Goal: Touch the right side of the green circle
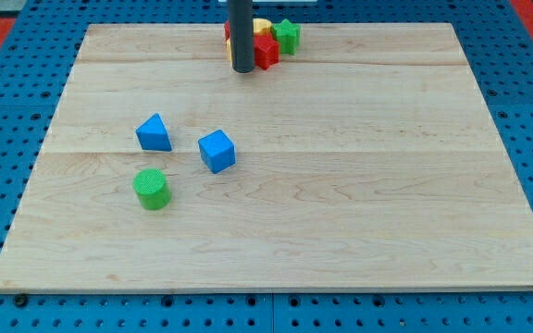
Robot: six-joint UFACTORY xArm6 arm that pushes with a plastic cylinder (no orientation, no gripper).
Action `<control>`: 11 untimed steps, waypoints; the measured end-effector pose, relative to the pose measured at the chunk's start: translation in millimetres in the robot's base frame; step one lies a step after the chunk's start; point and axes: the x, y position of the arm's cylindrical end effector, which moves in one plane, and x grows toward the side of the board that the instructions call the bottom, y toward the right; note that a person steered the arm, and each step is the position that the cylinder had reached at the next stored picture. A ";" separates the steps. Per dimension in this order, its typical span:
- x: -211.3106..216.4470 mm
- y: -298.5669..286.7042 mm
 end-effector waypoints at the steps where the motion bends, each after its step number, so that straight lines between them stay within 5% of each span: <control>1: 1.8 0.0; 3: 2.5 0.0; 6: 97.7 2.2; 7: 109.9 84.2; 8: 196.0 82.2; 9: 235.3 -7.1; 10: 209.1 -72.9; 11: 171.0 -55.6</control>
